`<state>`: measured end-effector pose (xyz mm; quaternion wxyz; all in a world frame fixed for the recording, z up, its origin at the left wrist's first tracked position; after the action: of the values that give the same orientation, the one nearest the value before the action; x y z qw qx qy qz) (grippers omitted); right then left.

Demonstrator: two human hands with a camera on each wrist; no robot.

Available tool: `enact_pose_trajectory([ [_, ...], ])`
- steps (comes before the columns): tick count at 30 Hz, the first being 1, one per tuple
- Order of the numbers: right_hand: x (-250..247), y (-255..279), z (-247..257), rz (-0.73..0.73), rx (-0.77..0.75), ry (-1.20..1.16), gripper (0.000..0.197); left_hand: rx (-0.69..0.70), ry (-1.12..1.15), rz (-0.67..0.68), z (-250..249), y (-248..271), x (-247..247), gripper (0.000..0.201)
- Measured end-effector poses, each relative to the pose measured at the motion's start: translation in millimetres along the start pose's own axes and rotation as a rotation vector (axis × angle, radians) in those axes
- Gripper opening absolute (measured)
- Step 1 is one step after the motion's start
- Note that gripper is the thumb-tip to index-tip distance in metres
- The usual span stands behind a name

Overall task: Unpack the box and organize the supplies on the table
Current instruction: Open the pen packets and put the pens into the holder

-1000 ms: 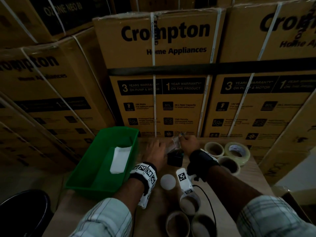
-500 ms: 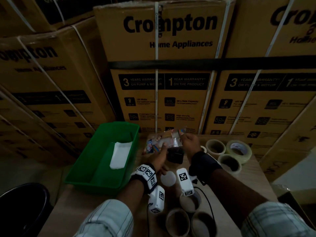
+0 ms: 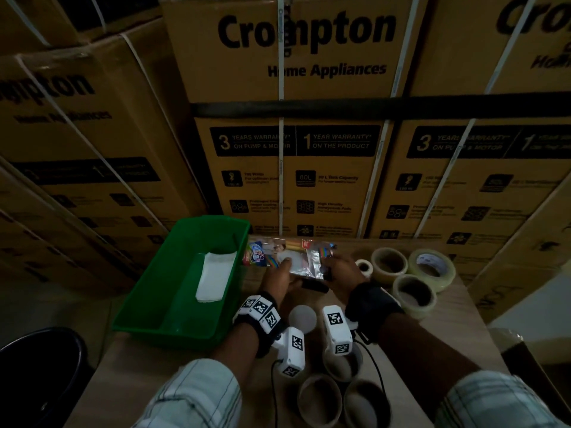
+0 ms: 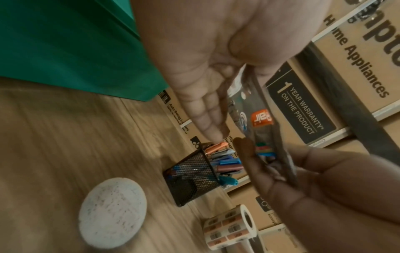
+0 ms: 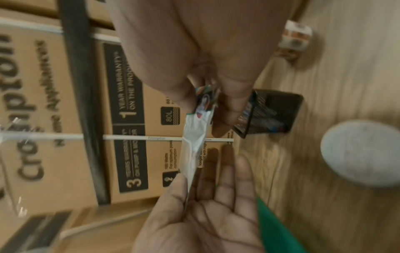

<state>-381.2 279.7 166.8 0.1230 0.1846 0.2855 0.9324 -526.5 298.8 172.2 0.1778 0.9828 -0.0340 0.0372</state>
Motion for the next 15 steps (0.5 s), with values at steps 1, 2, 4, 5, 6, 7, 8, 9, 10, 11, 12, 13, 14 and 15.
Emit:
enact_pose_trajectory([
  [1, 1, 2, 1, 0.009, 0.005, -0.041, 0.014, 0.020, -0.009, -0.006, 0, 0, 0, 0.019],
  [2, 0, -4, 1, 0.016, 0.012, -0.070, 0.011, 0.039, -0.037, -0.013, -1, 0, -1, 0.019],
  [4, -4, -17, -2, 0.005, 0.073, -0.119, 0.026, 0.084, -0.106, -0.017, -3, 1, -3, 0.015],
  [5, -12, -39, -9, 0.007, 0.115, -0.135, 0.042, 0.104, -0.127, -0.019, -4, 2, -4, 0.014],
  [6, -21, -64, -19, 0.028, 0.145, -0.169, 0.055, 0.121, -0.155, -0.019, -6, 3, -4, 0.014],
  [7, -18, -56, -17, 0.052, 0.182, -0.165, 0.060, 0.145, -0.191, -0.013, -6, 0, -4, 0.018],
  [8, -15, -47, -15, 0.102, 0.211, -0.181, 0.054, 0.153, -0.243, 0.000, -7, 0, -4, 0.024],
  [9, -3, -20, -5, 0.154, 0.257, -0.210, 0.047, 0.167, -0.282, 0.020, -9, -1, -5, 0.028],
  [10, 2, -10, -2, 0.214, 0.269, -0.254, 0.048, 0.171, -0.320, 0.033, -13, -2, -4, 0.029],
  [11, 5, -9, -3, 0.236, 0.257, -0.300, 0.053, 0.191, -0.349, 0.047, -17, 0, -3, 0.031],
  [12, 7, -9, -4, 0.244, 0.251, -0.332, 0.055, 0.209, -0.387, 0.052, -22, 3, -2, 0.034],
  [13, 11, -8, -3, 0.232, 0.245, -0.357, 0.057, 0.241, -0.408, 0.056, -28, 6, -1, 0.038],
  [14, 14, -8, -2, 0.228, 0.251, -0.376, 0.058, 0.263, -0.420, 0.056, -37, 11, 0, 0.042],
  [15, 17, -12, -2, 0.245, 0.261, -0.413, 0.058, 0.289, -0.429, 0.050, -43, 14, 1, 0.041],
])
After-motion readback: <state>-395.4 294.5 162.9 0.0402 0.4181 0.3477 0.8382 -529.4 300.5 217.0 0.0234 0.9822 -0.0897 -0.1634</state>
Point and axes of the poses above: each hand's wrist, its own y-axis away from the middle knuckle, its own x-axis out of the palm, z = x × y, the point moved 1 cm from there along -y, towards the middle knuckle, and after that the axes turned 12 degrees about x, right-handed, at the moved point
